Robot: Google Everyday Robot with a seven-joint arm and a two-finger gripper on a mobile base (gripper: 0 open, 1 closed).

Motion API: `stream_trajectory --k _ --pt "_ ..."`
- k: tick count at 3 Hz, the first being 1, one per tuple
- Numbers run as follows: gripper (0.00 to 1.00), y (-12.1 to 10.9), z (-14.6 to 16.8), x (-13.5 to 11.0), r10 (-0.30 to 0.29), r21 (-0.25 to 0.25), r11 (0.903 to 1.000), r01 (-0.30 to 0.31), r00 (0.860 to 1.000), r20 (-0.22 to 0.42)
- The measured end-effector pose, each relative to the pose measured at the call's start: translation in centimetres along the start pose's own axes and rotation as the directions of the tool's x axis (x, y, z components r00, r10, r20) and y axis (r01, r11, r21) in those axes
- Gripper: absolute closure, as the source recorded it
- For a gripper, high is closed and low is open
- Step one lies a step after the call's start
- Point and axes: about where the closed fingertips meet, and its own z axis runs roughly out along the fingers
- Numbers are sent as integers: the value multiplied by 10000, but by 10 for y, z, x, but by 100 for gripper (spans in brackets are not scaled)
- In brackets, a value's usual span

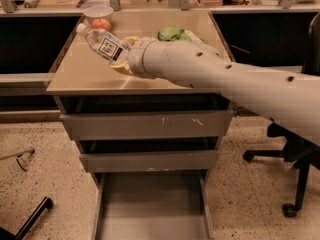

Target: Pick blue plastic bottle from bottom drawer and place on counter

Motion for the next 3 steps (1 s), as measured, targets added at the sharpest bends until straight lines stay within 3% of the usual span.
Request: stream_trajectory --k 1,3 --pt "100 7 28 19 193 -594 9980 -217 9990 -408" --pt "100 16 51 37 155 -1062 9940 -262 9948 -1006"
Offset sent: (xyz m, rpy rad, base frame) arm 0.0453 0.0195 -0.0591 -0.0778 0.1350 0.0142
